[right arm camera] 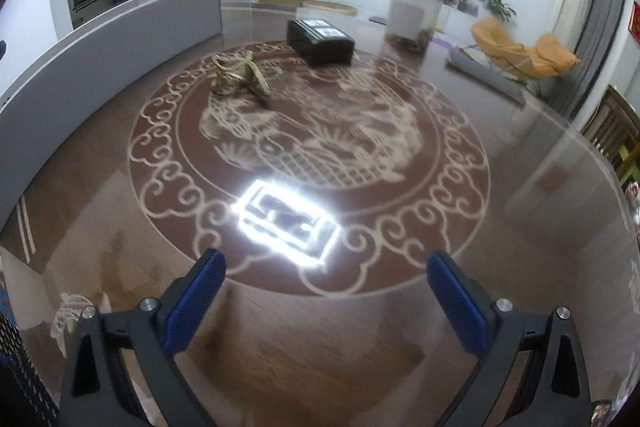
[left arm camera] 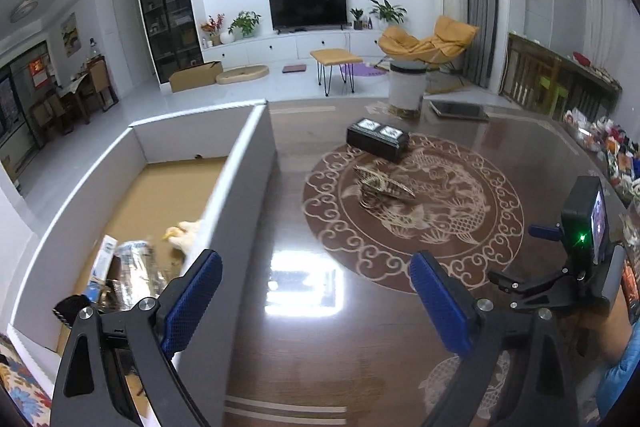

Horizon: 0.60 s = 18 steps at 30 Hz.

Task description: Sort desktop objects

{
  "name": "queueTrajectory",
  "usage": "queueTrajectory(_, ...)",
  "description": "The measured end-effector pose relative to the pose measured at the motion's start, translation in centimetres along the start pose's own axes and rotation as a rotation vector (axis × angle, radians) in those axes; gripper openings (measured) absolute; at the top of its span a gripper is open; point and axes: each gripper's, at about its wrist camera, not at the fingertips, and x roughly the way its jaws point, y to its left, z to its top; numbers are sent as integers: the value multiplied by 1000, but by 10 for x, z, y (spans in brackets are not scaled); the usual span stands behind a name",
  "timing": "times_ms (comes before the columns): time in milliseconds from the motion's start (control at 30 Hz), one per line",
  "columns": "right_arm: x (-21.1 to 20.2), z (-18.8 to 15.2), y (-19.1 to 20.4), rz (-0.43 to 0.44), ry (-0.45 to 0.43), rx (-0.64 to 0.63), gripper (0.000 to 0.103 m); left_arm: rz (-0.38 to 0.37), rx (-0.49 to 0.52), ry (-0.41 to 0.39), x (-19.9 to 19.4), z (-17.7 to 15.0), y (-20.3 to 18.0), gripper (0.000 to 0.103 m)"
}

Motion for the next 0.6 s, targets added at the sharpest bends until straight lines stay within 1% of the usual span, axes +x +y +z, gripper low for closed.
queueTrajectory(100, 5, -7, -5, -1, 14, 18, 102, -9, 12, 52, 18, -10, -14, 96)
queueTrajectory(233, 6, -14, -19, 1, 19, 81, 103, -25, 26, 145, 54, -29, -30, 96)
queueTrajectory(300, 8, -15, -29, 19, 34, 131, 103, -29, 33, 199, 74, -40, -38, 96)
queueTrajectory(367, 9, -16, -36, -3, 35, 166, 103, -24, 37, 236, 89, -50, -44, 96)
queueTrajectory(467, 8, -16, -35, -8, 35, 170, 103, -21, 38, 274, 107, -60, -50, 96)
queueTrajectory(500, 8, -16, -35, -8, 35, 170, 103, -18, 40, 289, 113, -62, -52, 98)
queueTrajectory(533, 8, -16, -35, -8, 35, 170, 103, -29, 27, 278, 115, -62, -52, 98)
queueTrajectory(600, 8, -17, -35, -9, 35, 169, 103, -42, 8, 282, 121, -60, -51, 99)
